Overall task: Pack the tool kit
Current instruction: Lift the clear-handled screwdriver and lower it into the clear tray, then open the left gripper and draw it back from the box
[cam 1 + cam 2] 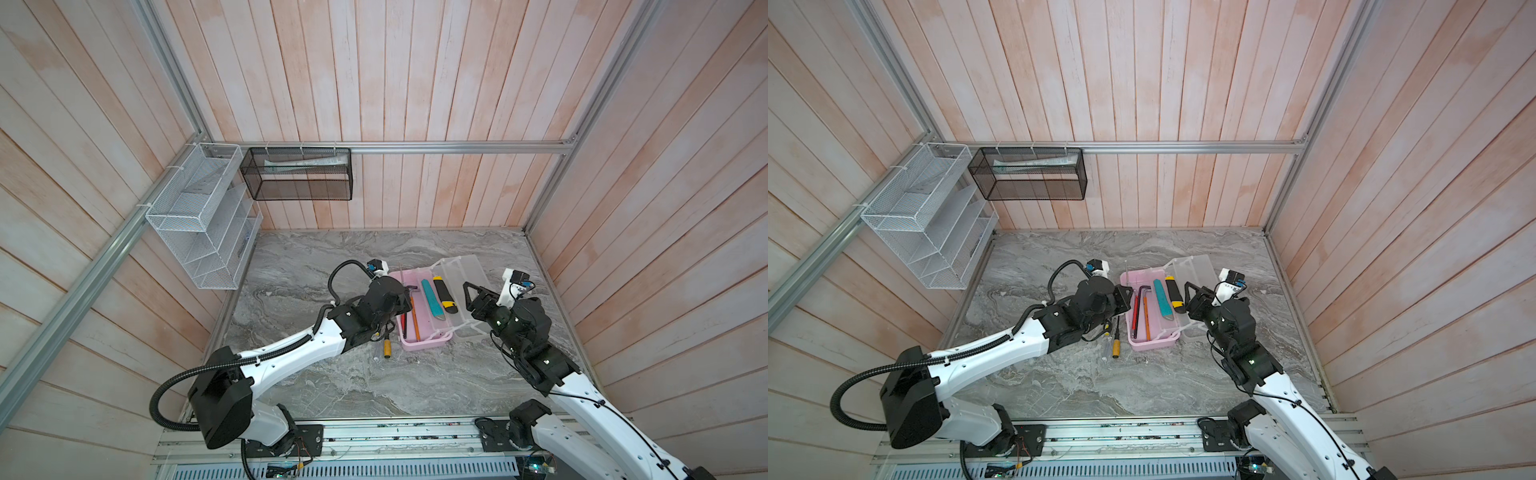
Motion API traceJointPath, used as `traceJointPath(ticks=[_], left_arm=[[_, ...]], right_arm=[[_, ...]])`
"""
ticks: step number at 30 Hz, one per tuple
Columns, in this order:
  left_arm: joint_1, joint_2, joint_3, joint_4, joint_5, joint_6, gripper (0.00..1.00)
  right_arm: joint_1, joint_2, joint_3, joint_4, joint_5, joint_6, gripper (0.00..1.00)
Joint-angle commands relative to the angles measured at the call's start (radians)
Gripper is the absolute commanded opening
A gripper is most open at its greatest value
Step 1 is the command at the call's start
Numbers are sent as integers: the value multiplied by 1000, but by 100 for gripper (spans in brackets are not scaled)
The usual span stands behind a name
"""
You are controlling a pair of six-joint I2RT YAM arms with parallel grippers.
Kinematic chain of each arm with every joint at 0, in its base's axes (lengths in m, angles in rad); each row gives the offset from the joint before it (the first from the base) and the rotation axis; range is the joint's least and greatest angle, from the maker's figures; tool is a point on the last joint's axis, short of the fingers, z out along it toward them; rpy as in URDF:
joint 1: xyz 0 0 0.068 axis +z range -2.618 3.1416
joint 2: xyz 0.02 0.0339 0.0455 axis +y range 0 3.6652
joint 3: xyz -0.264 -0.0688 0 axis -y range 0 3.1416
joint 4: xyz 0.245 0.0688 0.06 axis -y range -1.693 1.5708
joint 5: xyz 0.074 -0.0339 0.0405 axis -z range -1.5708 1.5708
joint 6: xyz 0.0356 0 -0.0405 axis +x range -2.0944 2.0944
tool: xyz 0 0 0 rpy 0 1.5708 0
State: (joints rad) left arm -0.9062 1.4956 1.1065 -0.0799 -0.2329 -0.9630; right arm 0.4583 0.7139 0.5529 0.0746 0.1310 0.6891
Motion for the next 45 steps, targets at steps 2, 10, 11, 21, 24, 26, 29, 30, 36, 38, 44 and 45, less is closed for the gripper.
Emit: traceJointPath(ticks=[2,10,11,21,24,26,29,30,36,38,44,45], left_arm=[[-34,103,53,229,76,-57,0],[-98,303,193,376,130,-106,0],[-103,323,200,391,130,-124,0],[-108,460,287,385,136,-210,0],[-108,478,296,373,114,-221,0],[-108,489,310,351,99,-224,0],[-107,514,341,294,73,-233,0],[-107,522,347,289,72,-241,0],[-99,568,410,220,70,-246,15],[-95,575,415,213,74,-249,15],[-88,596,445,195,93,-241,32],[-86,600,450,195,99,-240,38]], right_arm=[[-24,-65,6,-44,51,10,57],[-45,-129,41,-118,48,-22,57],[-47,-129,45,-128,44,-25,57],[-50,-145,44,-157,28,-37,57],[-51,-148,43,-160,30,-42,57],[-52,-151,39,-160,30,-43,57],[-53,-151,35,-159,26,-43,57],[-52,-150,35,-159,26,-43,57],[-55,-144,28,-147,15,-42,57],[-56,-138,27,-141,9,-43,57],[-58,-105,32,-127,-14,-44,57],[-59,-99,34,-125,-20,-44,58]])
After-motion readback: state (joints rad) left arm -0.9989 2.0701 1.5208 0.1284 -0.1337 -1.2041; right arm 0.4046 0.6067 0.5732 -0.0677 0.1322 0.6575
